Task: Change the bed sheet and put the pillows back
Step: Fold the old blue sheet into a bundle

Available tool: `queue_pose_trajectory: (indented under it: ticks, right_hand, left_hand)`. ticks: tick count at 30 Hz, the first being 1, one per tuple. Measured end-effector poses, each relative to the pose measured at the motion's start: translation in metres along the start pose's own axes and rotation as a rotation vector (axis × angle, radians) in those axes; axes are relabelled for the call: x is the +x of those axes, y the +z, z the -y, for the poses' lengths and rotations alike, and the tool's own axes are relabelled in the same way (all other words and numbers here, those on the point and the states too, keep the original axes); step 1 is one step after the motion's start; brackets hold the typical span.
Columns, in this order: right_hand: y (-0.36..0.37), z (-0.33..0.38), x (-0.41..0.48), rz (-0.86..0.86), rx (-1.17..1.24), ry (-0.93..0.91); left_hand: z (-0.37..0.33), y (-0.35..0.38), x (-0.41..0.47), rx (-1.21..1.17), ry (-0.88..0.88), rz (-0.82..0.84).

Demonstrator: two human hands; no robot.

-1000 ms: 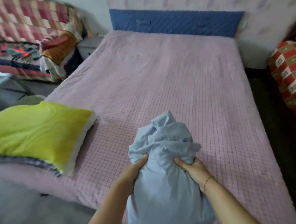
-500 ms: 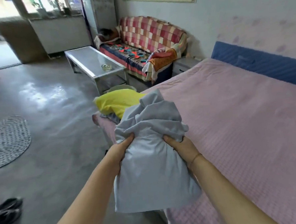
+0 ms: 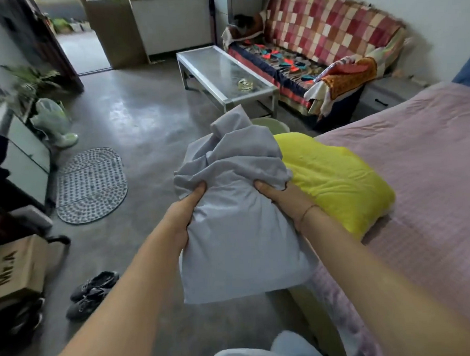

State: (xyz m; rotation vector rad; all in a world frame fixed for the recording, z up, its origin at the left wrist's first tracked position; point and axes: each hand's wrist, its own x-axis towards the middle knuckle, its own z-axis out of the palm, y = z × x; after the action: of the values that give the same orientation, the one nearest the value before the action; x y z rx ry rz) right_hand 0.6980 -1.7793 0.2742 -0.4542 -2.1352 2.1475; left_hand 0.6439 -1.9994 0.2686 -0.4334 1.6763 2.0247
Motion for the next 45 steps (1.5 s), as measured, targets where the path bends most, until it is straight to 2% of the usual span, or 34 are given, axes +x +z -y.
queue_pose_trajectory:
  ticks: [5, 12, 22, 36, 45]
  right_hand:
    - [0.053, 0.007, 0.082, 0.023, 0.0, 0.013]
    - [0.108, 0.012, 0.24, 0.116, 0.032, 0.094]
    - [0.151, 0.057, 0.445, 0.138, 0.104, 0.146]
    - [0.173, 0.059, 0.709, -0.133, 0.22, 0.213]
    - [0.148, 0.068, 0.845, -0.43, 0.264, 0.312]
  left_hand:
    - [-0.043, -0.035, 0.07, -0.009, -0.026, -0.03]
    - [-0.11, -0.061, 0.202, -0.002, -0.047, -0.147]
    - [-0.238, -0.053, 0.377, 0.043, -0.05, -0.192]
    - [-0.37, -0.014, 0.674, 0.247, -0.178, 0.024]
    - [-0.447, 0.067, 0.831, 0.468, -0.246, 0.204]
